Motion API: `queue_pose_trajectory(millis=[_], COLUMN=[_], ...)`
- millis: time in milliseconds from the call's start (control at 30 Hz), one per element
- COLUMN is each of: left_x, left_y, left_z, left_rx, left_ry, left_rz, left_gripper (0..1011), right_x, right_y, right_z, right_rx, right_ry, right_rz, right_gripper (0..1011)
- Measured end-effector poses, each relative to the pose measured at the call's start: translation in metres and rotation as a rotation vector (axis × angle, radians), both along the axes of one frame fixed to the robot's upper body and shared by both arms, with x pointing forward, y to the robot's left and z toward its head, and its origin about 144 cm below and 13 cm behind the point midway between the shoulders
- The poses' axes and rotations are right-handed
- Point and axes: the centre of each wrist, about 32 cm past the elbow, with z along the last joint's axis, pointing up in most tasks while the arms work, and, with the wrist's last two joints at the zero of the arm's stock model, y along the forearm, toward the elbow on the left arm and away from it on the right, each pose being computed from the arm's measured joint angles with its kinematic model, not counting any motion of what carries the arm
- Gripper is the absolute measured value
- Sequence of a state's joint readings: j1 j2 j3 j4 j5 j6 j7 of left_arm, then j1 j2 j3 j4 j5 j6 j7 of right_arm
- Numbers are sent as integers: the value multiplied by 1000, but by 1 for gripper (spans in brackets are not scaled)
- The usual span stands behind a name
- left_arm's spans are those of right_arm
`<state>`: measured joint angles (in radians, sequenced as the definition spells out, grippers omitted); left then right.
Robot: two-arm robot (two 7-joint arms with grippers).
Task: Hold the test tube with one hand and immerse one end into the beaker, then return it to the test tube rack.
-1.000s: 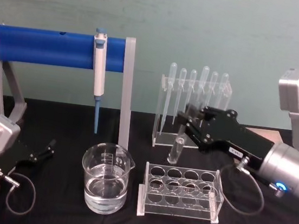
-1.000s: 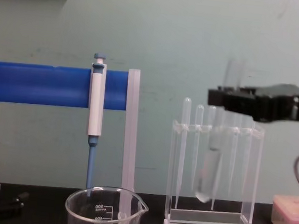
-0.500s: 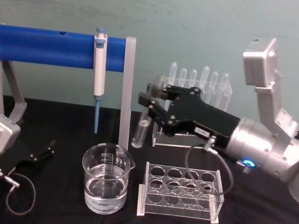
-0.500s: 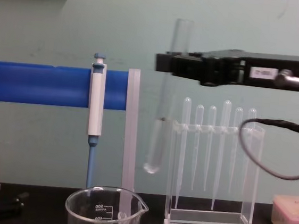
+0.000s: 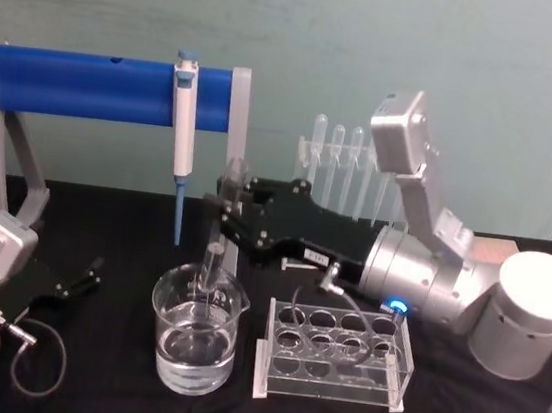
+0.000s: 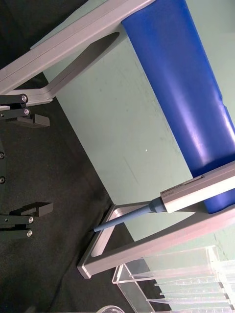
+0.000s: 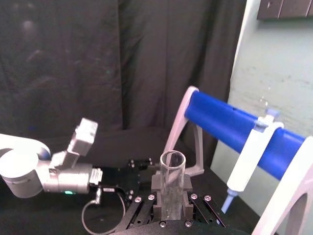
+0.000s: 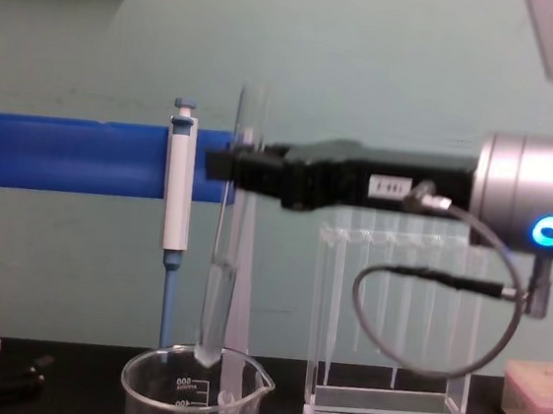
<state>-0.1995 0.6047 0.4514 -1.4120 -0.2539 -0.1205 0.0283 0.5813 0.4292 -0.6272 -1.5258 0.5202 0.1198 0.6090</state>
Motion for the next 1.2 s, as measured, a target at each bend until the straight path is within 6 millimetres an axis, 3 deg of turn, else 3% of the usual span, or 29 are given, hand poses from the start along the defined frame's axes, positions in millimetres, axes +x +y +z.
queue_pose_trajectory(millis=[567, 1200], left_x=[0, 0], left_y=[0, 0], left_z=[0, 0], left_rx=[0, 0], left_ry=[0, 0], left_rz=[0, 0], left_gripper=[1000, 1000], right_x=[18, 21], right_y=[9, 9], right_z=[-53, -79], right_rx=[-23, -35], right_ry=[54, 85], right_rz=[13, 2], right_gripper=[229, 229])
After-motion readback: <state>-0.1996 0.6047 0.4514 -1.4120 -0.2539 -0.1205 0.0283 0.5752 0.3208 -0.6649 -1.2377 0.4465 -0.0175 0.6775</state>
